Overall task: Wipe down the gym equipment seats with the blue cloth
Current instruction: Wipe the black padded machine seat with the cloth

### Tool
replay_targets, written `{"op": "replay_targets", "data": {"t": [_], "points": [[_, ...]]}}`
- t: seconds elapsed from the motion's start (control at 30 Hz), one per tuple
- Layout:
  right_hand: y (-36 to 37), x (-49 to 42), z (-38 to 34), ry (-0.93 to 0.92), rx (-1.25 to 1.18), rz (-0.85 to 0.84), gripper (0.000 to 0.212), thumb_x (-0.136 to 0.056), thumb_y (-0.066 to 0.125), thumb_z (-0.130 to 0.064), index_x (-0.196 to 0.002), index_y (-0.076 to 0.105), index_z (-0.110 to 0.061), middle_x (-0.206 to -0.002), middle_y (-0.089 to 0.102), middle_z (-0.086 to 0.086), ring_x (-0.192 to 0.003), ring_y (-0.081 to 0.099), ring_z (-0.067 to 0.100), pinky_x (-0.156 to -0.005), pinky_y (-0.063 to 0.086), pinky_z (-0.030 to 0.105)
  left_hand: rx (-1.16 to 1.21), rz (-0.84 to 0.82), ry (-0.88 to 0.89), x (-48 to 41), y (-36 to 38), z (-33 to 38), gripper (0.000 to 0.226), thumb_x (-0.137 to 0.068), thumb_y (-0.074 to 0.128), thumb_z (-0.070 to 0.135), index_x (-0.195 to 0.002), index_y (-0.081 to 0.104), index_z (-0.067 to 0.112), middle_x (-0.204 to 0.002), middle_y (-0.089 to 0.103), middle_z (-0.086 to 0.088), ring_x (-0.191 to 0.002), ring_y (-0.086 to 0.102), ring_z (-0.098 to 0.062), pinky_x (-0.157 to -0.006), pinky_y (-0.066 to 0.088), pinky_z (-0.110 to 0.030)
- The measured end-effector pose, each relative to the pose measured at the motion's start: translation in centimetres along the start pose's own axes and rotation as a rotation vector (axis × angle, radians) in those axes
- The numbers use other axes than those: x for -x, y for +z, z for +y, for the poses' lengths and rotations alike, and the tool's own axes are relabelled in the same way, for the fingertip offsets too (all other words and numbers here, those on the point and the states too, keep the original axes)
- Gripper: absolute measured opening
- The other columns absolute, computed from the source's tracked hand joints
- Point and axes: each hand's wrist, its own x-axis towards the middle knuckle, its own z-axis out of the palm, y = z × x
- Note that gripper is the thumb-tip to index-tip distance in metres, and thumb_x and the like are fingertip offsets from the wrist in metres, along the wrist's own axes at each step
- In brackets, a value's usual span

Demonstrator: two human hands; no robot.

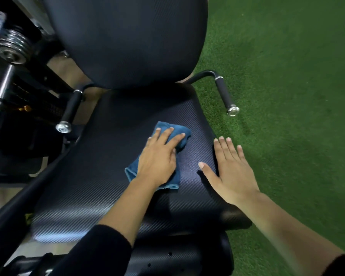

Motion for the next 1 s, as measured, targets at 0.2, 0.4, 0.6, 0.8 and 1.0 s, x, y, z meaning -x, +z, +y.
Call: {"op": "replay_targets", "data": {"t": [0.2, 0.4, 0.6, 0.8, 1.0], "points": [[0.9, -3.2, -4.0, -0.113, -0.024, -0.021, 0.096, -0.078, -0.007, -0.070, -0.152, -0.002, -0.010, -0.161, -0.007, 0.005, -0.147, -0.013, 0.018, -0.120, -0.008, 0.036, -0.029, 0.133, -0.281, 3.0, -3.2, -9.1, 0.049, -0.093, 0.037, 0.021, -0.141, 0.043, 0.026, -0.151, 0.034, -0.008, -0.140, 0.024, -0.035, -0.114, 0.023, -0.051], [1.5, -5.6, -5.0, -0.116, -0.035, -0.027, 0.095, -0.077, -0.008, -0.068, -0.152, -0.003, -0.010, -0.161, -0.009, 0.005, -0.147, -0.014, 0.017, -0.120, -0.006, 0.037, -0.071, 0.283, -0.569, 3.2, -4.6, -14.2, 0.046, -0.096, 0.043, 0.017, -0.142, 0.042, 0.022, -0.150, 0.034, -0.012, -0.139, 0.025, -0.035, -0.113, 0.025, -0.050], [2.0, -6.8, -4.4, -0.100, -0.005, -0.012, 0.092, -0.081, -0.003, -0.067, -0.153, -0.001, -0.010, -0.161, -0.006, 0.005, -0.147, -0.012, 0.018, -0.120, -0.007, 0.038, -0.109, 0.265, -0.555, -2.5, -3.1, -11.8, 0.047, -0.096, 0.041, 0.021, -0.144, 0.040, 0.018, -0.149, 0.035, -0.013, -0.138, 0.026, -0.037, -0.112, 0.024, -0.046], [2.1, -6.6, -4.4, -0.083, -0.013, -0.016, 0.088, -0.083, 0.003, -0.066, -0.153, -0.001, -0.012, -0.161, -0.007, 0.003, -0.146, -0.015, 0.015, -0.119, -0.009, 0.035, -0.098, 0.067, -0.036, -7.2, 0.4, -3.7, 0.050, -0.096, 0.036, 0.025, -0.147, 0.033, 0.025, -0.153, 0.029, -0.006, -0.142, 0.019, -0.032, -0.115, 0.021, -0.045], [1.7, -6.7, -4.6, -0.088, -0.061, -0.005, 0.087, -0.084, 0.007, -0.067, -0.153, 0.001, -0.014, -0.160, -0.007, -0.001, -0.145, -0.017, 0.009, -0.119, -0.010, 0.031, -0.076, 0.040, 0.037, -9.1, -1.0, -7.4, 0.051, -0.095, 0.035, 0.022, -0.145, 0.036, 0.026, -0.152, 0.032, -0.007, -0.142, 0.021, -0.033, -0.115, 0.019, -0.049]]}}
